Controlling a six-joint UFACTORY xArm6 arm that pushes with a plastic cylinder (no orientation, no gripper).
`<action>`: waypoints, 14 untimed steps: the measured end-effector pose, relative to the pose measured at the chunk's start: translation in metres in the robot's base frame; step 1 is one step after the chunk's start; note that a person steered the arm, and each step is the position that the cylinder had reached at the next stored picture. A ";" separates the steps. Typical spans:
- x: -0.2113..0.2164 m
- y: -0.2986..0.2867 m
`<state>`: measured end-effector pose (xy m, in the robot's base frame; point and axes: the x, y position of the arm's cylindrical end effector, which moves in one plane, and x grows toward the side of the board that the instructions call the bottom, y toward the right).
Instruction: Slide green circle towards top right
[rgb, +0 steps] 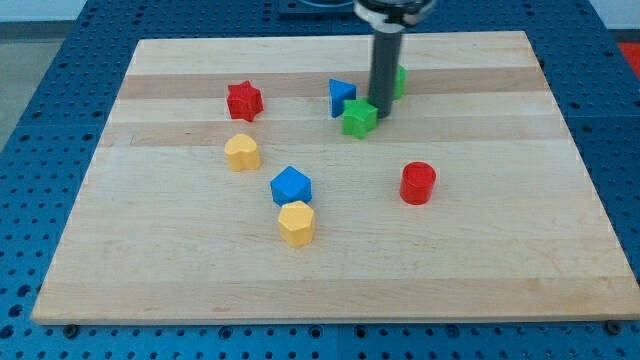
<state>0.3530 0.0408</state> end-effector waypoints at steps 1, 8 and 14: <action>-0.001 -0.025; -0.042 0.050; -0.069 0.075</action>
<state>0.2835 0.1162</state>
